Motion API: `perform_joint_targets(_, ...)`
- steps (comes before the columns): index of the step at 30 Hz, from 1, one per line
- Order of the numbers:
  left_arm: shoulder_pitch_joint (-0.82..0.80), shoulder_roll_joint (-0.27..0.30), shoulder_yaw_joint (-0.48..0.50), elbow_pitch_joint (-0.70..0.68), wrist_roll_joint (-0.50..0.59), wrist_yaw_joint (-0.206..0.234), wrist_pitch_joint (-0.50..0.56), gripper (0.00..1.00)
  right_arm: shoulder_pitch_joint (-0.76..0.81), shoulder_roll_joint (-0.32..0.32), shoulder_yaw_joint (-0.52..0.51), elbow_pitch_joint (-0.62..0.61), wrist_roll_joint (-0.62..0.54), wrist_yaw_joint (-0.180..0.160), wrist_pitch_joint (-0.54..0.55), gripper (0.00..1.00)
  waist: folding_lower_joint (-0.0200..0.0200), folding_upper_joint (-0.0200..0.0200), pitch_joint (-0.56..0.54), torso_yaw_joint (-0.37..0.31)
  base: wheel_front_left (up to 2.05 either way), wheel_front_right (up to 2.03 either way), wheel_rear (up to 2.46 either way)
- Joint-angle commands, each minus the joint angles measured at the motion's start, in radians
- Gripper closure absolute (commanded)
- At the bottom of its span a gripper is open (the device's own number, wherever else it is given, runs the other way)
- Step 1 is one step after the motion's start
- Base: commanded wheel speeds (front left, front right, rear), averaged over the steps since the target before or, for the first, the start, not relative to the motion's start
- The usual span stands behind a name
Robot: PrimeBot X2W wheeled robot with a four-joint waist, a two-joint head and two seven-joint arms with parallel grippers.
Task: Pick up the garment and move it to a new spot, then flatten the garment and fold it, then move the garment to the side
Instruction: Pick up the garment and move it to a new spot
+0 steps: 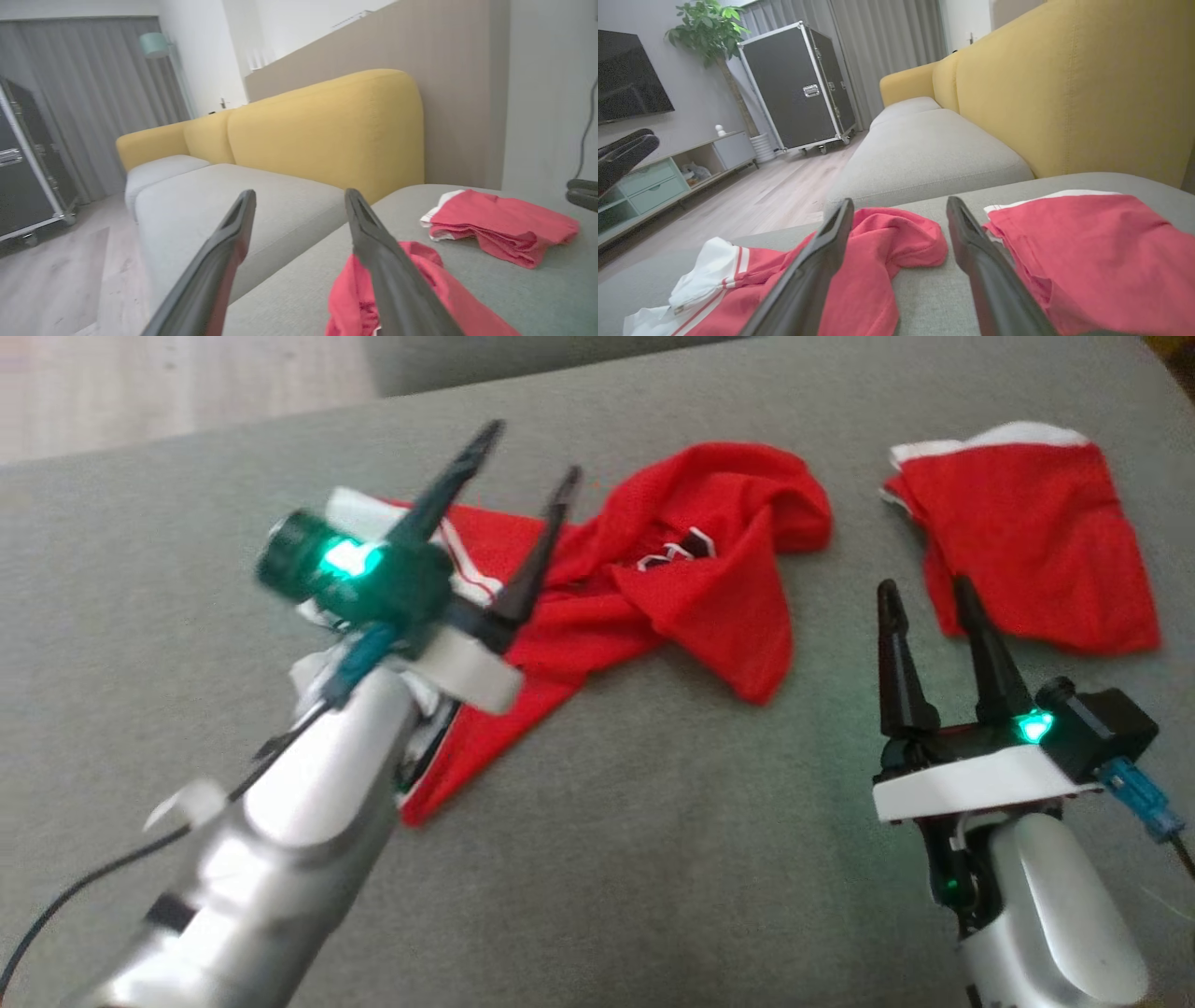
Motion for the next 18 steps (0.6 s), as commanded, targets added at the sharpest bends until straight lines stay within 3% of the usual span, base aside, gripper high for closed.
perform_joint_targets(1, 0.005, 0.040, 0.058, -0.046, -0.008, 0.015, -0.009, 0.00, -0.013, -0.001, 0.013, -0.039, -0.011, -0.001, -0.011, 0.00, 0.0000, 0.0000, -0.033, 0.044, 0.00, 0.00, 0.00)
perform_joint_targets(9, 0.290, 0.109, 0.257, -0.187, -0.065, 0.086, -0.009, 0.00, 0.032, -0.001, -0.034, -0.028, -0.049, -0.001, -0.011, 0.00, 0.0000, 0.0000, -0.098, 0.139, 0.00, 0.00, 0.00)
perform_joint_targets(18, 0.499, 0.063, 0.362, -0.244, -0.054, 0.078, -0.009, 0.00, 0.064, -0.001, -0.019, -0.016, -0.061, -0.001, -0.011, 0.00, 0.0000, 0.0000, -0.103, 0.169, 0.00, 0.00, 0.00)
